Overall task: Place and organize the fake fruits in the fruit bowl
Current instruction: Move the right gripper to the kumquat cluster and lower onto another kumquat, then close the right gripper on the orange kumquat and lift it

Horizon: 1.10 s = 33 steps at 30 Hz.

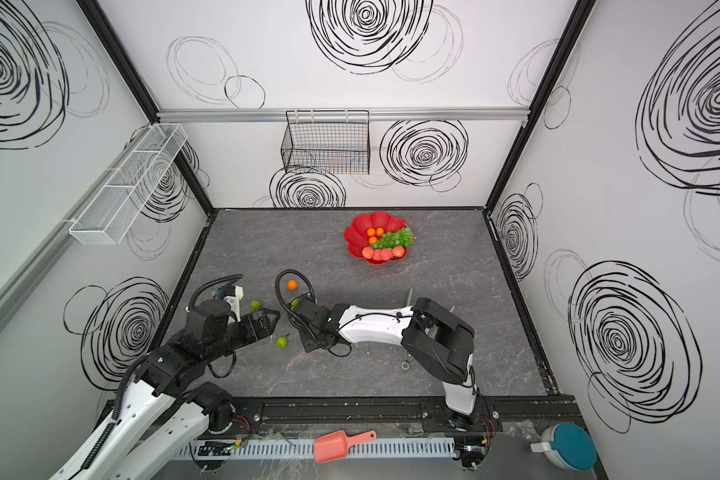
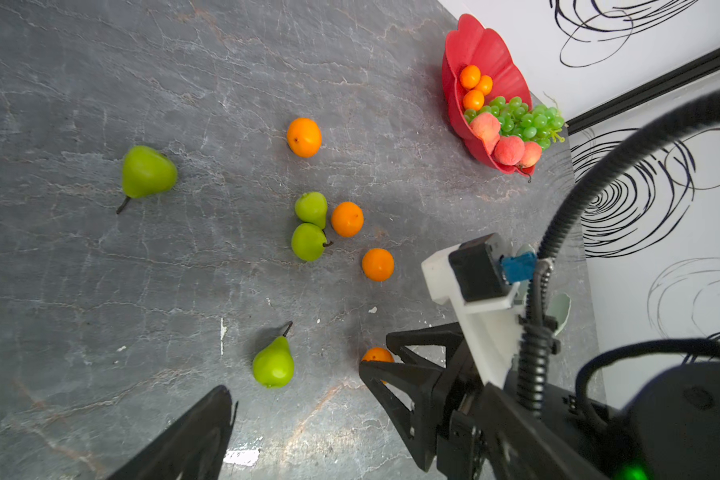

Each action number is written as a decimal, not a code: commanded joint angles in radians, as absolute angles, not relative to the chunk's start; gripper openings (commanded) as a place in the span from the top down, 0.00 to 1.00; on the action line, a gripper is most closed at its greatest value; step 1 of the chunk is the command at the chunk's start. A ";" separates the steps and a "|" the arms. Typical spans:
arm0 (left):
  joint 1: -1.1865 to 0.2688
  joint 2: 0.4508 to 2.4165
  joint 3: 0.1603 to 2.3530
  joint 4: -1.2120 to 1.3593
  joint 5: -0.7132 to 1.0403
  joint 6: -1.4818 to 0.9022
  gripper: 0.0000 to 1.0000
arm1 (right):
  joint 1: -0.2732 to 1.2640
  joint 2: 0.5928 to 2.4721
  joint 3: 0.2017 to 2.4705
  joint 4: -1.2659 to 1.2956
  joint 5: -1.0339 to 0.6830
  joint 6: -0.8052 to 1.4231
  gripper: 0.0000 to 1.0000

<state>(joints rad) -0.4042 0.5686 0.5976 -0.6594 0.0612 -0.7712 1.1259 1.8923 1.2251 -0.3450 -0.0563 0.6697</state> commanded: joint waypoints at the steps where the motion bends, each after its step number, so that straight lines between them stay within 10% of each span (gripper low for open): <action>1: -0.407 0.575 0.605 -0.657 0.034 -0.776 0.04 | 1.132 1.905 1.255 -0.408 -0.013 0.672 0.52; 33: -0.408 0.589 0.589 -0.633 0.042 -0.770 0.04 | 1.138 1.953 1.252 -0.430 -0.057 0.678 0.57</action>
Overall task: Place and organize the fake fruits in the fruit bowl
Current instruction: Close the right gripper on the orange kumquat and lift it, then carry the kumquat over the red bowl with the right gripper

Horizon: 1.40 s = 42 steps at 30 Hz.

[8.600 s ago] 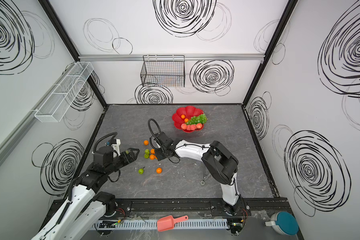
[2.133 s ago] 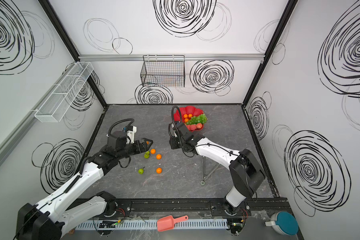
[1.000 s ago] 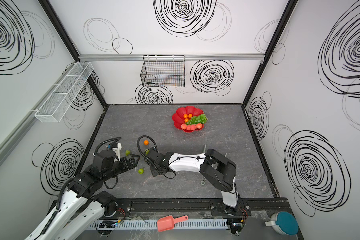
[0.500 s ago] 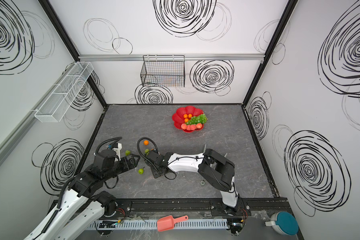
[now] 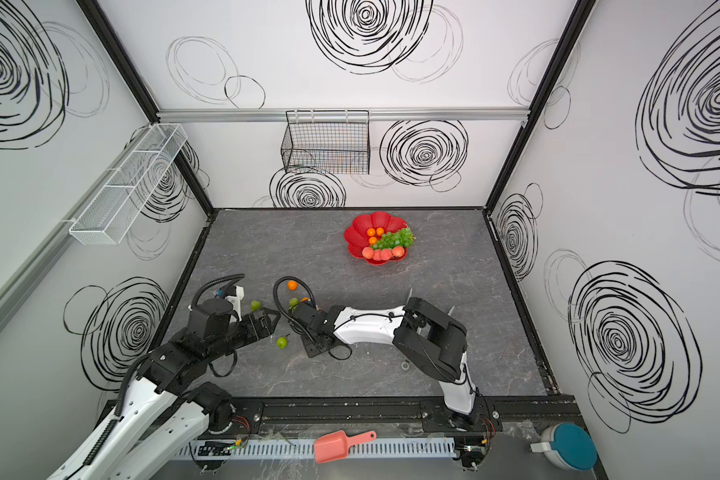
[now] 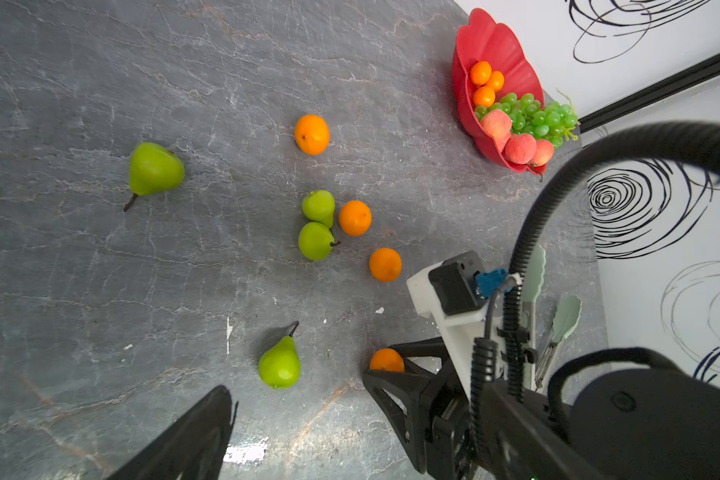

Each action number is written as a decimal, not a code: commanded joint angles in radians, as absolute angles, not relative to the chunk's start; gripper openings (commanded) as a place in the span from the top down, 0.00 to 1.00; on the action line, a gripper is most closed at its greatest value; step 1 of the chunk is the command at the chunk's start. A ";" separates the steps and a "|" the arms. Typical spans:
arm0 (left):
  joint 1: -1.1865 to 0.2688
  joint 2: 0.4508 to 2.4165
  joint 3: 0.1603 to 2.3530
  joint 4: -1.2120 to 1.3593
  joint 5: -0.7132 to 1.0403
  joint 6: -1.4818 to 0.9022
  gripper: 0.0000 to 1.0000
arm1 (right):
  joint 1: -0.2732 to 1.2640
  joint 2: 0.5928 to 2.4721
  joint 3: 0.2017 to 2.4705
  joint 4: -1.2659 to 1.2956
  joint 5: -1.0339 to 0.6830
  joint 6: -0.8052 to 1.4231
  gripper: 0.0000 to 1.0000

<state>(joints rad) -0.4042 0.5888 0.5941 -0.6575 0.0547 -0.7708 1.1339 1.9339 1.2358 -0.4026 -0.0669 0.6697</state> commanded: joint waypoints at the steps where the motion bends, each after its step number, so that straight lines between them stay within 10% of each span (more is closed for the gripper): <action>1: -0.408 0.590 0.588 -0.632 0.043 -0.772 0.04 | 1.138 1.953 1.253 -0.432 -0.058 0.677 0.58; 21: -0.408 0.739 0.667 -0.481 0.051 -0.671 0.04 | 0.988 1.714 1.110 -0.329 -0.148 0.670 0.66; 42: -0.517 1.137 0.857 -0.158 0.116 -0.582 0.04 | 0.483 1.388 0.946 -0.362 -0.309 0.533 0.66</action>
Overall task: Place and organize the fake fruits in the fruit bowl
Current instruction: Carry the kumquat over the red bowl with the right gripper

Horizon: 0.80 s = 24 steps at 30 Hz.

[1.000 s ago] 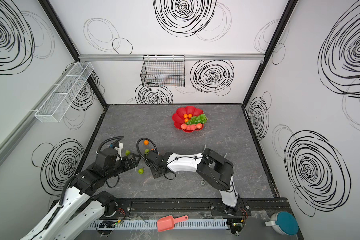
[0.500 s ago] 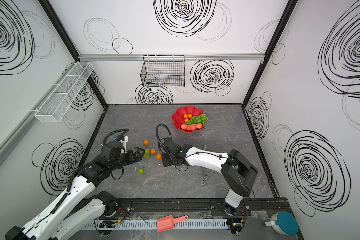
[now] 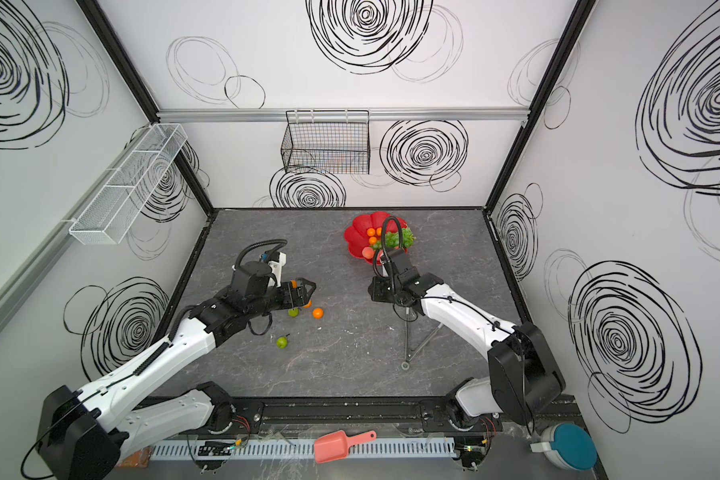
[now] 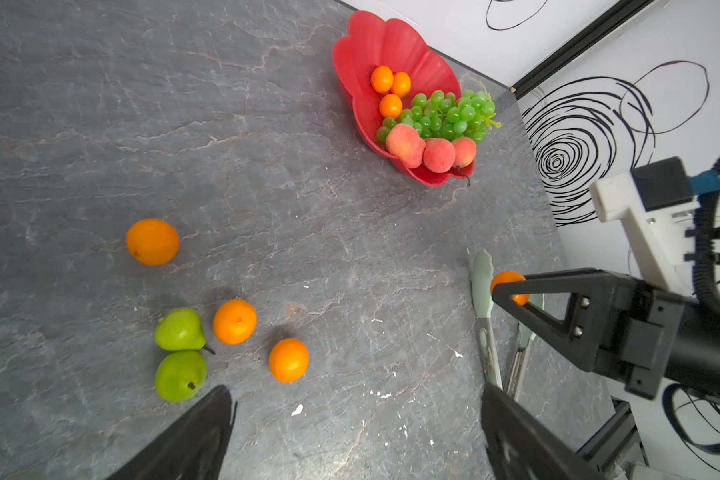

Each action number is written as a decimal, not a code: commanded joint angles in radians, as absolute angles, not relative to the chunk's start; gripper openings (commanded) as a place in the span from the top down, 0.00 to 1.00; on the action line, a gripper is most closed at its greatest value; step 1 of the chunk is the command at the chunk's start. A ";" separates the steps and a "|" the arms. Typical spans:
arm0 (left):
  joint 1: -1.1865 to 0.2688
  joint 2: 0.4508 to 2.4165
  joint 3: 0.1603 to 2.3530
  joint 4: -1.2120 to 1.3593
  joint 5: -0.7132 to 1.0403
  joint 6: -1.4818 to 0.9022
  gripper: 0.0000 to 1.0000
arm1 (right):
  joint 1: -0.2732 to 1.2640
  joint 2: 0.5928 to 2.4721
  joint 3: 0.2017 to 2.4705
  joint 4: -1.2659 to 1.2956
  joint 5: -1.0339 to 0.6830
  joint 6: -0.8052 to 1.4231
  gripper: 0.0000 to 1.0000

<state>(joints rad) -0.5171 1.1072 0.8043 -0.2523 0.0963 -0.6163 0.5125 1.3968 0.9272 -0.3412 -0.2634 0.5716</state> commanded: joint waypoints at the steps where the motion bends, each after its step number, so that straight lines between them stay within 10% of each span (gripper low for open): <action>1: -0.516 1.156 0.875 -0.149 0.121 -0.575 0.04 | 0.467 1.396 0.960 -0.363 -0.317 0.526 0.66; 24: -0.446 1.554 1.259 -0.009 0.148 -0.582 0.04 | 0.322 1.824 1.577 -0.521 -0.382 0.386 0.66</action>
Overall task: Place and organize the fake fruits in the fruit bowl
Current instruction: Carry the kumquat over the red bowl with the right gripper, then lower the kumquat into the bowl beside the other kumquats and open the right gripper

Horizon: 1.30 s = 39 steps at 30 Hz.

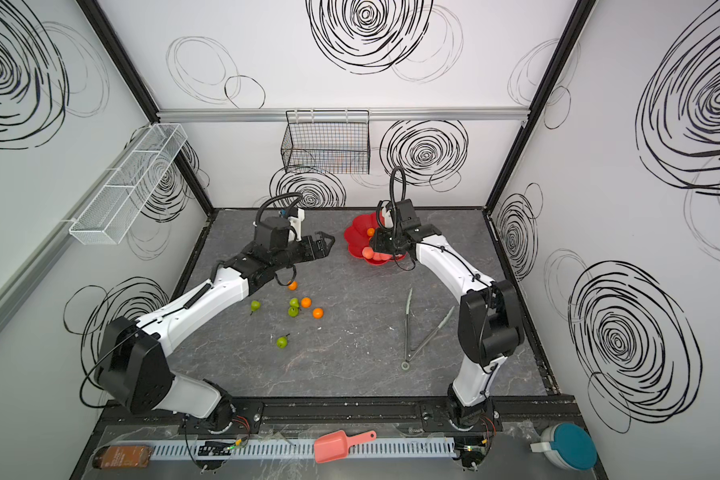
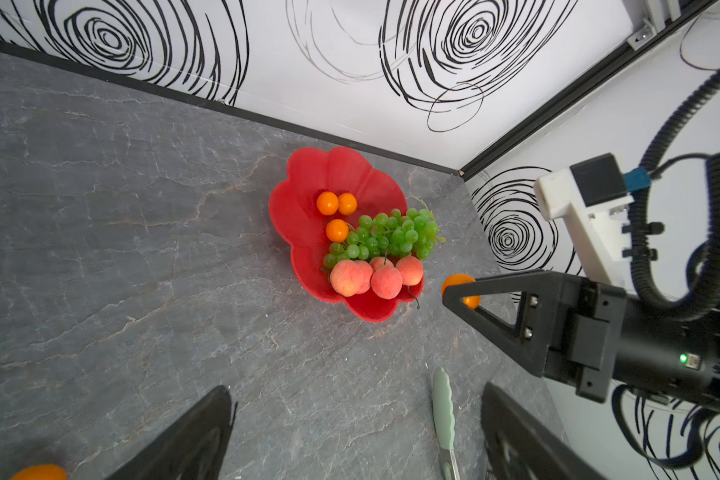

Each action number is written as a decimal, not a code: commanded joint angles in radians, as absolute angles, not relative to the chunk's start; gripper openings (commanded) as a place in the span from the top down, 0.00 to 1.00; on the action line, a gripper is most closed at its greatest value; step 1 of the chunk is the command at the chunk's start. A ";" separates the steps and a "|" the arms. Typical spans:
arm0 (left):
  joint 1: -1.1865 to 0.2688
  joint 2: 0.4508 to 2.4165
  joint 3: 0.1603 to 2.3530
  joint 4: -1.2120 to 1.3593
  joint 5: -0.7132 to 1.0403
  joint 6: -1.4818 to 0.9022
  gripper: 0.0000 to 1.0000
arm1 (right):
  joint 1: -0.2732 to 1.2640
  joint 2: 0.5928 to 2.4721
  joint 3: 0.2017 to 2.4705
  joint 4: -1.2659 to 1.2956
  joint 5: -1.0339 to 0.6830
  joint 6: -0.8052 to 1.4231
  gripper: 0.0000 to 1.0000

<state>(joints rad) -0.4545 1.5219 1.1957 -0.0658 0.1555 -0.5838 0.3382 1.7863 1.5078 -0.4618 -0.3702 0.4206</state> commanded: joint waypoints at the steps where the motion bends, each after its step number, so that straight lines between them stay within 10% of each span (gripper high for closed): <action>1: -0.444 1.572 1.279 -0.012 0.151 -0.581 0.04 | 0.315 1.848 1.610 -0.532 -0.389 0.379 0.66; 39: -0.316 1.740 1.134 0.434 0.519 -0.798 0.04 | 0.293 2.487 2.240 -0.502 -0.388 0.517 0.66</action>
